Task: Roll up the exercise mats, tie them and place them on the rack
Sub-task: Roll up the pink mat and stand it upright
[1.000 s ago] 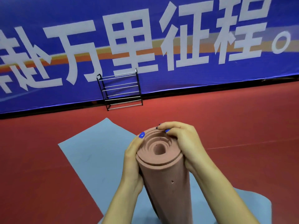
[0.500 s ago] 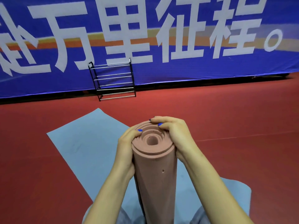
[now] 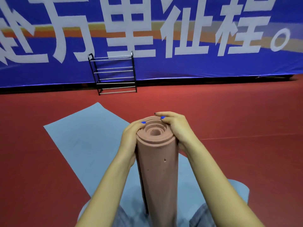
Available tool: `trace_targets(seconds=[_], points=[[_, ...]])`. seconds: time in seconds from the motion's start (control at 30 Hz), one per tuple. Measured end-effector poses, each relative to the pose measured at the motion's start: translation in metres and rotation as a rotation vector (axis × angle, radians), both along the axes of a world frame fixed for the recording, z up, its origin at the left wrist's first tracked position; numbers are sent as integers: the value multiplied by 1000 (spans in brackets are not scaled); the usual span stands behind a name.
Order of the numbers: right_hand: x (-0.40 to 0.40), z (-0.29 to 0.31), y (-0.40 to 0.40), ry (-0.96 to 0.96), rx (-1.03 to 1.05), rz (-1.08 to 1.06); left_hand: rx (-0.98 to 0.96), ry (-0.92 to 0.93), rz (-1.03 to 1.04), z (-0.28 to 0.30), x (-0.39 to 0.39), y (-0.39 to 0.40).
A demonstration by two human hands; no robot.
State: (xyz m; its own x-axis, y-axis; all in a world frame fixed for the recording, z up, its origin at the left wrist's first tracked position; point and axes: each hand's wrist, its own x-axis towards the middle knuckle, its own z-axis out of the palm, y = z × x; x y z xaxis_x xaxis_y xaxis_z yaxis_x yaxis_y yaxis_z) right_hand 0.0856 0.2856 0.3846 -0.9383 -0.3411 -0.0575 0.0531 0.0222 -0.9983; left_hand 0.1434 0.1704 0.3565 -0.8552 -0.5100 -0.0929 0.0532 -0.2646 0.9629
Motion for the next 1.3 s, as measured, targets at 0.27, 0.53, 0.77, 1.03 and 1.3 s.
trace_targets(seconds=[0.27,0.53,0.77,1.03,1.3], points=[[39,63,6,228,-3,112,23,266,-48,57,42,4],[62,93,25,436,164,132,-7,368,-174,81,60,5],[-33,-14,-14,180,326,3,49,21,-29,-19,-32,-13],[-47,-23,-11,73,104,-7,82,21,-98,-27,-48,-20],[-18,-60,-15,124,-153,64,53,5,-59,-21,-35,-47]])
